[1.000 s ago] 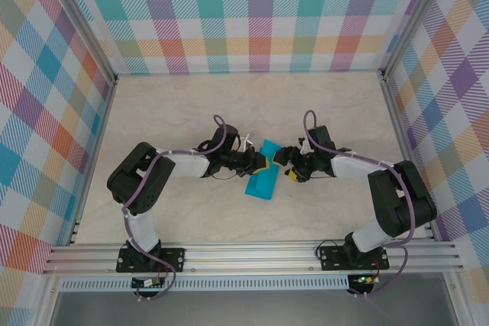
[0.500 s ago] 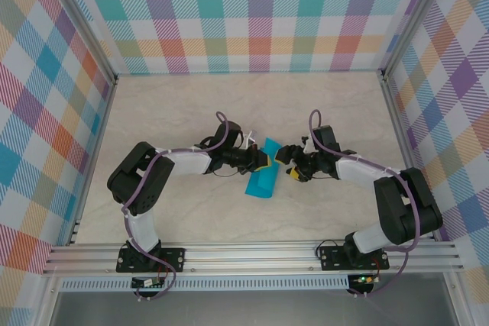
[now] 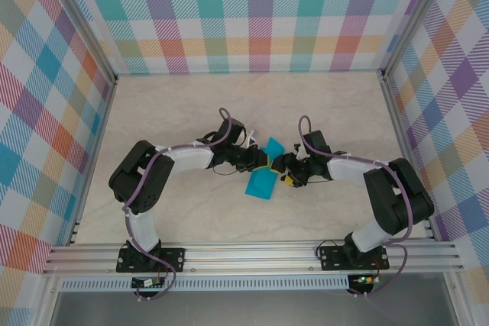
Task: Fold a paper plane with a square sheet of paper (pick it up from the middle)
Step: First fold in half a square sheet of paper at the center of the table.
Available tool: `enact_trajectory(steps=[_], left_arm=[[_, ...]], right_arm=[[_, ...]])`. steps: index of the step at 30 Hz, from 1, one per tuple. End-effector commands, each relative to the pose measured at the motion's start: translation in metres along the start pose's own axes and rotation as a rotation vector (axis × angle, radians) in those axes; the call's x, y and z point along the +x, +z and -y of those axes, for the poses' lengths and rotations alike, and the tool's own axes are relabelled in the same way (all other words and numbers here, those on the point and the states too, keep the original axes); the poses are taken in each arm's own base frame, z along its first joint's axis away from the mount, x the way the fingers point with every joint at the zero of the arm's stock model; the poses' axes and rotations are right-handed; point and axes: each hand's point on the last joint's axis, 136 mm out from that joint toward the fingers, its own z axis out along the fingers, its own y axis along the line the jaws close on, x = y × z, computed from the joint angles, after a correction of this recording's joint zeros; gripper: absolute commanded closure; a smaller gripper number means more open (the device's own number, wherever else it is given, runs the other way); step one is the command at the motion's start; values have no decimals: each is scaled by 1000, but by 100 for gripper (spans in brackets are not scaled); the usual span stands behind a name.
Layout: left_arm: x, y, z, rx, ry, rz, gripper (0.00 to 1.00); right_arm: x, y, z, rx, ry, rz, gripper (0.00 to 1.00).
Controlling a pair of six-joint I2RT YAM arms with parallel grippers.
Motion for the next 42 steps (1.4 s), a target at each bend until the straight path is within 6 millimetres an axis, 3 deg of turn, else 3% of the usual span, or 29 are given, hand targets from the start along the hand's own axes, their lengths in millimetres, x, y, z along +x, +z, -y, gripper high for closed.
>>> enact_trajectory(steps=[1, 3, 5, 9, 14, 18, 26, 42], left_arm=[[-2, -2, -11, -61, 7, -3, 74], [-2, -7, -13, -94, 16, 8, 70], [-2, -15, -17, -145, 24, 26, 56], [-6, -39, -27, -281, 34, 104, 43], [-6, -71, -40, -429, 26, 185, 42], [-5, -83, -43, -461, 24, 225, 42], [-5, -92, -41, -467, 22, 260, 43], [-8, -103, -37, -465, 31, 310, 43]], right_arm=[[-9, 2, -3, 8, -11, 34, 41], [-10, 4, -4, 7, -9, 31, 42], [-9, 8, -5, 13, -11, 13, 43], [-10, 13, -1, 63, -11, 13, 43], [-7, 17, 0, 164, -71, -7, 42], [1, 18, 6, 238, -105, -47, 43], [0, 15, 19, 336, -103, -60, 42], [2, 17, 20, 346, -102, -85, 42]])
